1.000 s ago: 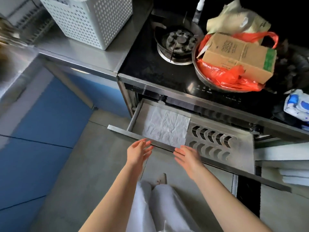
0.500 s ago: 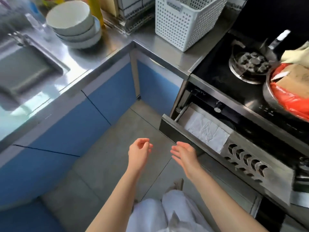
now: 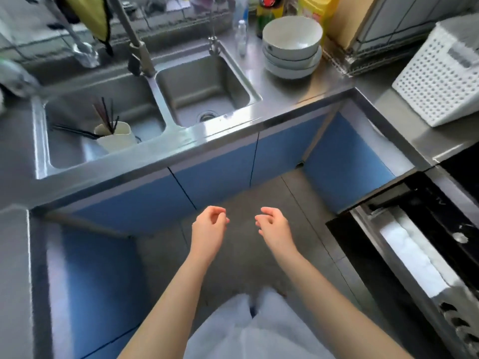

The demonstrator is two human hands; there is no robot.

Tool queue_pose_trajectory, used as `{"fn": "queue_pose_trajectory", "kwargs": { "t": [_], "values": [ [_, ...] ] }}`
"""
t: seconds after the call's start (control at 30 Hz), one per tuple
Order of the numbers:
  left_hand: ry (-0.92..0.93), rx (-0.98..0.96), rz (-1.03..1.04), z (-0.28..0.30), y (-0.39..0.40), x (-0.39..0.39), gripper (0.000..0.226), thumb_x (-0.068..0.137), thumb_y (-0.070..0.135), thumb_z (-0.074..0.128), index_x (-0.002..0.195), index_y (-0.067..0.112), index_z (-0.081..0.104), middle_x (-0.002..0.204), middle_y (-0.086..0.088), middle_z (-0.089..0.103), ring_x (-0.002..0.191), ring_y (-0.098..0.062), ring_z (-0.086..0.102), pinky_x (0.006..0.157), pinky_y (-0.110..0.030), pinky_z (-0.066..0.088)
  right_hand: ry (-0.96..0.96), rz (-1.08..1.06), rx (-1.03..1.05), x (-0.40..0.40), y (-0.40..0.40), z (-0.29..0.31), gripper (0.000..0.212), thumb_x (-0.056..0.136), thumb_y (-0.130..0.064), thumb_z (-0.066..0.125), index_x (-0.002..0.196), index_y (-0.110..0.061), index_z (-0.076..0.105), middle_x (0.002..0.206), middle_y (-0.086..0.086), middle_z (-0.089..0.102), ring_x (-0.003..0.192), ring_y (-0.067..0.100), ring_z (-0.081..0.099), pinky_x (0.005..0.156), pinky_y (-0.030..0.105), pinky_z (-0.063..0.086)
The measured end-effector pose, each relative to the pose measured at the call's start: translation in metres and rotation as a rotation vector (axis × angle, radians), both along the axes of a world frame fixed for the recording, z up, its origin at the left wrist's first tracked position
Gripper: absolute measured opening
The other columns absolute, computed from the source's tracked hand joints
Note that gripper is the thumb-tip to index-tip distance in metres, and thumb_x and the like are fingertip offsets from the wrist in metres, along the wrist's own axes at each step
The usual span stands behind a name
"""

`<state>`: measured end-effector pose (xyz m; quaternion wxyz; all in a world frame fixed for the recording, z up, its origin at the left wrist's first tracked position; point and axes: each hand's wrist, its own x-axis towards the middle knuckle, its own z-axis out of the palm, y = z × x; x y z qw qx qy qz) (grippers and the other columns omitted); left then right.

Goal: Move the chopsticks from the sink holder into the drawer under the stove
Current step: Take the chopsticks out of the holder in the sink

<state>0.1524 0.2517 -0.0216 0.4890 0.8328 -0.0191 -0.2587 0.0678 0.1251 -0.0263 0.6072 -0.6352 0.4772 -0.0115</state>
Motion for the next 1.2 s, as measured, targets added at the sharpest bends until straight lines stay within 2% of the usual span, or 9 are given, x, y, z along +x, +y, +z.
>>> {"fn": "queue_pose_trajectory", "kwargs": {
  "t": [0.13, 0.33, 0.5, 0.67, 0.8, 0.97, 1.07, 1.2],
  "values": [
    [-0.009, -0.010, 0.143, 0.004, 0.040, 0.038, 0.014, 0.098, 0.020, 0.051, 0.095, 0.026, 0.063, 0.083, 0.006, 0.070, 0.082, -0.010, 0.067, 0.076, -0.028, 0.055, -0.031, 0.146, 0.005, 0.057, 0.025, 0.003, 0.030, 0.090, -0.019, 0.053, 0.120, -0.017, 0.054, 0.106, 0.003, 0.065, 0.099, 0.021, 0.063, 0.093, 0.042, 0.051],
    [-0.008, 0.009, 0.340, 0.001, 0.088, 0.095, 0.013, 0.098, 0.018, 0.053, 0.102, 0.022, 0.064, 0.086, 0.004, 0.071, 0.083, -0.008, 0.067, 0.078, -0.027, 0.055, -0.038, 0.396, -0.030, 0.144, 0.051, 0.000, 0.030, 0.093, -0.024, 0.052, 0.122, -0.021, 0.053, 0.113, 0.000, 0.062, 0.097, 0.014, 0.062, 0.083, 0.030, 0.053],
    [0.019, 0.004, 0.443, 0.000, 0.099, 0.155, 0.014, 0.098, 0.015, 0.053, 0.105, 0.021, 0.064, 0.091, 0.000, 0.071, 0.087, -0.014, 0.068, 0.084, -0.037, 0.058, -0.033, 0.531, -0.062, 0.222, 0.057, 0.002, 0.029, 0.095, -0.023, 0.050, 0.124, -0.021, 0.050, 0.120, 0.000, 0.059, 0.106, 0.015, 0.059, 0.094, 0.033, 0.050],
    [0.029, -0.003, 0.514, 0.003, 0.094, 0.244, 0.015, 0.096, 0.013, 0.053, 0.101, 0.022, 0.065, 0.089, 0.001, 0.071, 0.084, -0.013, 0.068, 0.085, -0.037, 0.057, -0.066, 0.628, -0.085, 0.327, 0.052, 0.014, 0.031, 0.095, -0.021, 0.050, 0.126, -0.017, 0.050, 0.120, 0.005, 0.059, 0.106, 0.020, 0.058, 0.093, 0.033, 0.051],
    [0.044, -0.031, 0.539, 0.005, 0.094, 0.279, 0.015, 0.097, 0.014, 0.054, 0.108, 0.019, 0.063, 0.094, -0.001, 0.070, 0.090, -0.015, 0.067, 0.086, -0.034, 0.056, -0.052, 0.690, -0.096, 0.375, 0.056, 0.018, 0.030, 0.096, -0.022, 0.049, 0.126, -0.018, 0.049, 0.119, 0.003, 0.057, 0.105, 0.020, 0.058, 0.072, 0.018, 0.046],
    [0.076, -0.036, 0.542, 0.004, 0.101, 0.320, 0.016, 0.096, 0.014, 0.056, 0.109, 0.021, 0.062, 0.101, -0.002, 0.068, 0.096, -0.016, 0.065, 0.087, -0.033, 0.054, -0.042, 0.705, -0.101, 0.424, 0.066, 0.016, 0.030, 0.096, -0.021, 0.050, 0.126, -0.016, 0.049, 0.120, 0.004, 0.058, 0.104, 0.019, 0.057, 0.080, 0.024, 0.047],
    [0.090, -0.036, 0.521, -0.002, 0.116, 0.353, 0.015, 0.095, 0.015, 0.057, 0.108, 0.022, 0.062, 0.100, -0.001, 0.068, 0.096, -0.017, 0.066, 0.087, -0.034, 0.055, -0.037, 0.716, -0.120, 0.457, 0.080, 0.011, 0.031, 0.094, -0.020, 0.051, 0.125, -0.015, 0.050, 0.118, 0.005, 0.059, 0.100, 0.018, 0.057, 0.075, 0.024, 0.046],
    [0.104, 0.016, 0.468, -0.017, 0.143, 0.396, 0.016, 0.092, 0.012, 0.059, 0.094, 0.028, 0.061, 0.093, -0.003, 0.070, 0.089, -0.020, 0.067, 0.087, -0.041, 0.056, 0.014, 0.728, -0.165, 0.495, 0.100, 0.000, 0.036, 0.092, -0.024, 0.054, 0.126, -0.015, 0.050, 0.107, -0.002, 0.057, 0.093, 0.013, 0.054, 0.067, 0.018, 0.041]
  ]
}}
